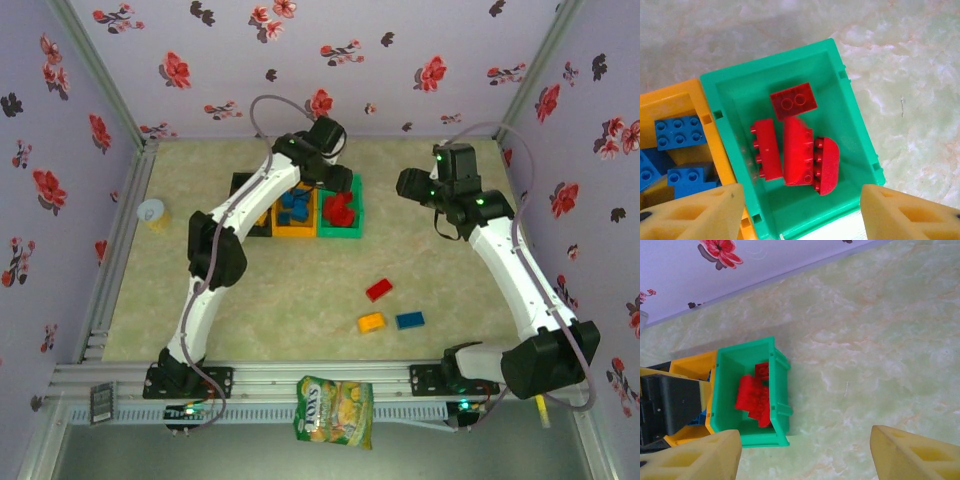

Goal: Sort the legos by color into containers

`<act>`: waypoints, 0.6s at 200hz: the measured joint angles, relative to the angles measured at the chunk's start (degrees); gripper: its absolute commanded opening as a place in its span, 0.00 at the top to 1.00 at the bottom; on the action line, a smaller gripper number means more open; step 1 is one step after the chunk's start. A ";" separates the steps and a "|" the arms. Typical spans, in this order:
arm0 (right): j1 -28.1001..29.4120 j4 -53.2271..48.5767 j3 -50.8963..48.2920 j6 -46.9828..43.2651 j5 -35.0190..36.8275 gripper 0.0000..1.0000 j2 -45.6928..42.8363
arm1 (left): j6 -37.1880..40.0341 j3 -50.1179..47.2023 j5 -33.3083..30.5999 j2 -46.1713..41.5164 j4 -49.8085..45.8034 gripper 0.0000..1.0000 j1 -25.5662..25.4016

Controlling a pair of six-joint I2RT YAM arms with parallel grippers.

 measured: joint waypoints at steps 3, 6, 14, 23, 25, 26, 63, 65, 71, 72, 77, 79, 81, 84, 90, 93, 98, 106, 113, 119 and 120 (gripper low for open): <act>0.00 -0.04 -0.04 0.00 0.00 0.31 0.00 | 0.00 -0.02 0.00 0.00 -0.02 0.36 0.00; 0.00 -0.04 -0.11 0.00 0.00 0.31 0.00 | 0.02 -0.09 0.00 0.00 0.00 0.36 0.00; 0.00 -0.15 -0.22 0.00 0.00 0.31 0.00 | 0.09 -0.52 0.00 -0.13 0.07 0.36 0.09; 0.00 -0.35 -0.26 -0.02 -0.02 0.31 0.02 | 0.24 -1.60 -0.02 -0.68 0.26 0.36 0.09; 0.00 -0.37 -0.28 -0.02 -0.02 0.31 0.02 | 0.26 -1.92 -0.02 -0.87 0.28 0.36 0.09; 0.00 -0.39 -0.28 0.00 -0.02 0.31 0.02 | 0.26 -2.03 -0.02 -0.92 0.31 0.36 0.09; 0.00 -1.27 -1.66 0.04 -0.46 0.31 0.00 | 0.76 -9.46 -0.09 -7.26 1.25 0.36 0.24; 0.00 -1.29 -1.88 0.11 -0.55 0.31 0.00 | 0.83 -9.97 -0.09 -7.78 1.31 0.36 0.26; 0.00 -1.27 -2.54 0.20 -0.83 0.31 0.02 | 0.90 -11.15 -0.11 -9.16 1.42 0.36 0.35; 0.00 -1.27 -2.62 0.20 -0.85 0.31 0.02 | 0.90 -11.43 -0.11 -9.51 1.46 0.36 0.35; 0.00 -1.31 -3.32 0.28 -1.07 0.31 0.00 | 0.96 -12.22 -0.11 -10.49 1.57 0.36 0.42; 0.02 -1.31 -3.69 0.46 -1.11 0.31 0.00 | 1.07 -12.63 -0.13 -11.04 1.68 0.36 0.48; 0.07 -1.31 -4.09 0.61 -1.25 0.32 0.00 | 1.09 -13.05 -0.17 -11.54 1.77 0.36 0.48; 0.09 -1.31 -4.63 0.74 -1.33 0.32 -0.02 | 1.14 -13.57 -0.22 -12.22 1.90 0.36 0.55; 0.28 -1.38 -5.77 1.18 -1.51 0.32 -0.09 | 1.33 -14.69 -0.28 -13.53 2.25 0.36 0.61; 0.48 -1.36 -6.60 1.55 -1.66 0.32 -0.13 | 1.38 -15.32 -0.28 -14.29 2.47 0.36 0.70; 0.74 -1.38 -7.80 2.01 -1.70 0.32 -0.22 | 1.53 -16.11 -0.31 -15.30 2.71 0.36 0.79; 1.33 -1.49 -9.79 2.80 -1.77 0.32 -0.33 | 1.75 -17.35 -0.31 -16.79 3.17 0.36 0.87; 2.14 -1.53 -11.56 3.56 -1.88 0.32 -0.44 | 1.95 -18.53 -0.31 -17.99 3.65 0.36 0.96; 3.15 -1.62 -13.18 4.35 -1.88 0.32 -0.46 | 2.03 -19.54 -0.31 -18.88 4.00 0.36 1.01; 3.26 -1.64 -13.33 4.42 -1.88 0.32 -0.46 | 2.03 -19.67 -0.31 -18.99 4.07 0.36 1.01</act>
